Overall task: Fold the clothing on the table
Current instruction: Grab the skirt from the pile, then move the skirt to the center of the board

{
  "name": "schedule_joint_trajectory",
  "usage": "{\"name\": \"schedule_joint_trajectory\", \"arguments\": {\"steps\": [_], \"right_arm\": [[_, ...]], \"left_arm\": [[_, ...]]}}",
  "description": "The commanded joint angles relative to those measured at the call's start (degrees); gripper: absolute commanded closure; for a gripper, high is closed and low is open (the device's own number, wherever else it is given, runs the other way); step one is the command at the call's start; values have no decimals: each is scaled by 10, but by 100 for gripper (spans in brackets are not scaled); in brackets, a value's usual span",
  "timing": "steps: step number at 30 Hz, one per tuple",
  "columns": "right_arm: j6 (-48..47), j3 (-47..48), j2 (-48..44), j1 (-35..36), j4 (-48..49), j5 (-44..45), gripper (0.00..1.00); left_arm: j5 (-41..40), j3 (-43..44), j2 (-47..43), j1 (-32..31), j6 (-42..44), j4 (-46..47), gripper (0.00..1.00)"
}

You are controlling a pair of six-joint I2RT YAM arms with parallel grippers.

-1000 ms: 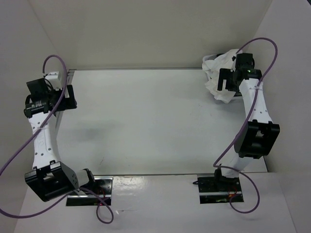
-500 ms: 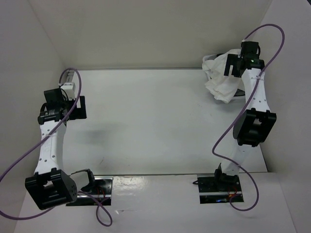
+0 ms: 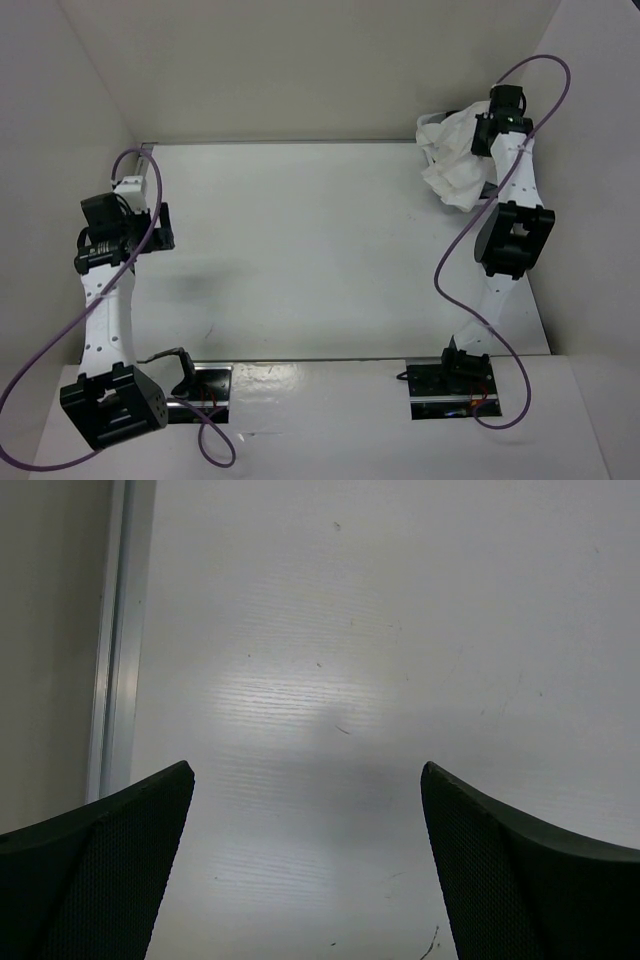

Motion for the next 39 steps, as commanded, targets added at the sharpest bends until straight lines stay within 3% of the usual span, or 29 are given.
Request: {"name": "schedule_joint_trajectory", "arguments": {"steps": [1,2,9,12,17,19,21,22,23,24,26,28,29,31,34,39], "right_arm": [[8,45,-4,-2,14,4,92],[8,55,-9,-2,14,4,100],[-2,111,-90,10,-30,-47,100],[-17,134,-140,40,-48,-129,100],[-60,72,-243,114,-48,-394,100],[-82,77,-249,146,-70,-448,100],[-115,72,-270,185,-84,-448,100],[-124,46,-276,190,-92,-448,85],[-132,24,-281,190,-92,-441,30],[-146,-31,-295,190,-84,-429,19],[-153,-103,-315,190,-57,-365,10],[-119,-221,-347,190,-5,-272,9],[-106,-255,-348,190,40,-164,9],[-90,-294,-323,190,7,-90,9],[-118,-297,-304,190,-59,-175,9],[-111,-352,-313,269,-17,-203,9]], "left_arm": [[28,-2,1,8,-2,27,0],[28,-2,1,8,-2,27,0],[28,-7,6,8,3,27,0],[28,-7,11,8,3,27,0],[34,-7,17,13,3,27,0],[49,-7,17,21,8,27,0],[61,-7,17,26,8,27,0],[61,-7,17,26,8,22,0],[66,-7,17,26,8,22,0],[66,-7,11,26,13,22,0],[71,-7,5,26,14,22,0],[77,-12,0,26,19,22,0],[84,-12,0,26,19,17,0],[95,-12,-6,26,24,11,0],[115,-12,-6,26,36,11,0],[122,-12,-11,26,36,6,0]]}}
